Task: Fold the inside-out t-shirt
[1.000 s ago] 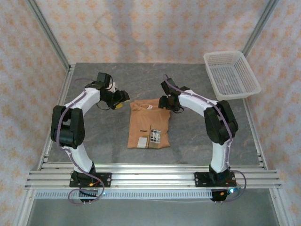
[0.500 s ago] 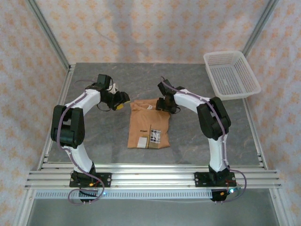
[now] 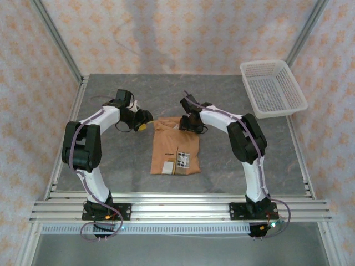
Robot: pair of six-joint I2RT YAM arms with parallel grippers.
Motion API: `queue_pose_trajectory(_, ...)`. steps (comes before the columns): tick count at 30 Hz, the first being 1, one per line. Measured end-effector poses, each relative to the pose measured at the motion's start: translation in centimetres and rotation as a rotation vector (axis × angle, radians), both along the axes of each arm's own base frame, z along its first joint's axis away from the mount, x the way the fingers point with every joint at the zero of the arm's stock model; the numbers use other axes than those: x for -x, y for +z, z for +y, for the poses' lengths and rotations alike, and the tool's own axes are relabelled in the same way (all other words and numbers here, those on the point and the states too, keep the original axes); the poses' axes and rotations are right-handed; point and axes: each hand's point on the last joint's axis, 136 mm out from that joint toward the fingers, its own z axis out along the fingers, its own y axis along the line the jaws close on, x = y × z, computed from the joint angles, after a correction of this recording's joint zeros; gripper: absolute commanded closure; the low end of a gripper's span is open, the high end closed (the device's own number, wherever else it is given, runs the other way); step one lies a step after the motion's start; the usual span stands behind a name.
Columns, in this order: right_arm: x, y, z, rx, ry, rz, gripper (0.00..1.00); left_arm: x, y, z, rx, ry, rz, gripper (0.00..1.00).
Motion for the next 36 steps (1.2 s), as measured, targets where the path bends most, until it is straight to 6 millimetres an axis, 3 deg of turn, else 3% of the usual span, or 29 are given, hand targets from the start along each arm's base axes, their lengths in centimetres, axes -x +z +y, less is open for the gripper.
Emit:
queue_pose_trajectory(5,-0.4,0.0,0.0,-0.005,0.001,-0.012,0.62,0.4,-0.6,-1.2,-0.036,-0.036,0.001,0.42)
queue_pose_trajectory(12,-0.9,-0.1,0.2,-0.049,-0.003,-0.02,0.61,0.8,-4.3,-3.9,-0.105,-0.117,0.058,0.47)
queue_pose_trajectory(20,-1.1,-0.1,0.3,-0.065,-0.002,-0.023,0.62,-0.7,-4.8,-3.5,-0.183,-0.104,0.044,0.6)
queue_pose_trajectory(28,-1.3,-0.1,0.5,-0.078,0.0,-0.029,0.67,-0.8,-5.4,-3.6,-0.243,-0.093,0.055,0.66)
queue_pose_trajectory(34,-1.7,-0.2,0.7,-0.091,0.011,-0.031,0.86,-0.7,-5.6,-3.1,-0.272,-0.079,0.089,0.93)
queue_pose_trajectory(36,-1.9,-0.1,0.9,-0.099,0.02,-0.033,0.9,-1.3,-5.4,-3.7,-0.254,-0.083,0.072,1.0)
